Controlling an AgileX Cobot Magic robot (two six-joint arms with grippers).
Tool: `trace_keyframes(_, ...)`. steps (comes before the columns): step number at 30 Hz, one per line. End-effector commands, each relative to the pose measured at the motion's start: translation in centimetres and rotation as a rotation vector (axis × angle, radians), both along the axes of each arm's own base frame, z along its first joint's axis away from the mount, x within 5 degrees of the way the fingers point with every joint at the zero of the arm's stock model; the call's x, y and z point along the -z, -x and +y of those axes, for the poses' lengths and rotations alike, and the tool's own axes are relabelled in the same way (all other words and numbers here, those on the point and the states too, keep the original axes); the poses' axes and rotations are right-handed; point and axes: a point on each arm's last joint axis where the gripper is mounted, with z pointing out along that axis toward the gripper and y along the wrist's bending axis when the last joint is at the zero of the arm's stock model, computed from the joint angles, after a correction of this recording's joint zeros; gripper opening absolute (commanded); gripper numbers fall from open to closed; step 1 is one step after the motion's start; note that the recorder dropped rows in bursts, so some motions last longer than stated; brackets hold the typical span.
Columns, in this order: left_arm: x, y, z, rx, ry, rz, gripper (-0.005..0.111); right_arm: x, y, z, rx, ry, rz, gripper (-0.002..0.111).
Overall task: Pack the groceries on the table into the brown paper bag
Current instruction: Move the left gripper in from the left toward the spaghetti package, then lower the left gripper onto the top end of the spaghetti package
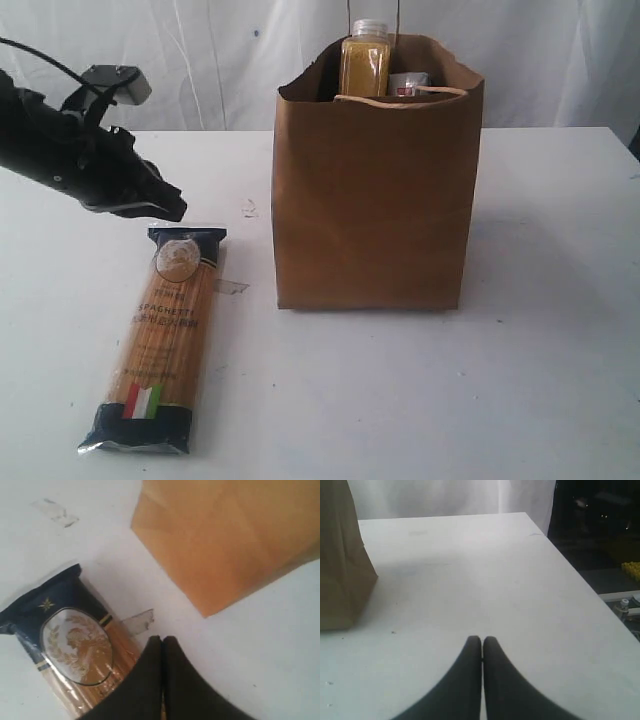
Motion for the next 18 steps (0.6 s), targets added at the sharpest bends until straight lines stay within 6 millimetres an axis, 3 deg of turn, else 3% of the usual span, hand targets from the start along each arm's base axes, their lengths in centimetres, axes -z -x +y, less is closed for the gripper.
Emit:
trace_keyframes(1,1.6,0.0,0.4,-0.103,-0.004,-0.026,0.000,0.1,0.0,0.0,0.002,-0.001,-0.004,0.000)
trace_keyframes(8,2.1,0.9,0.5,-0.004,-0.067,0.031,0.000,0.1,0.0,0.0,0.002,-0.001,-0.004,0.000)
trace_keyframes(9,2.3,1.0,0.8,0.030,-0.127,0.021,0.005,0.1,0.0,0.0,0.002,-0.001,-0.004,0.000)
trace_keyframes(10,2.4,1.1,1.0,0.047,-0.155,0.019,0.011,0.1,0.0,0.0,0.002,-0.001,-0.004,0.000)
trace_keyframes(11,2.6,1.2,1.2,0.080,-0.201,0.020,0.029,0.1,0.0,0.0,0.002,-0.001,-0.004,0.000)
trace_keyframes(12,2.7,1.3,1.3,0.092,-0.214,0.024,0.058,0.1,0.0,0.0,0.002,-0.001,-0.004,0.000)
trace_keyframes(15,2.8,1.1,1.2,0.043,-0.185,0.002,0.105,0.1,0.0,0.0,0.002,-0.001,-0.004,0.000)
trace_keyframes(18,2.6,0.7,1.2,0.007,-0.172,-0.031,0.105,0.1,0.0,0.0,0.002,-0.001,-0.004,0.000)
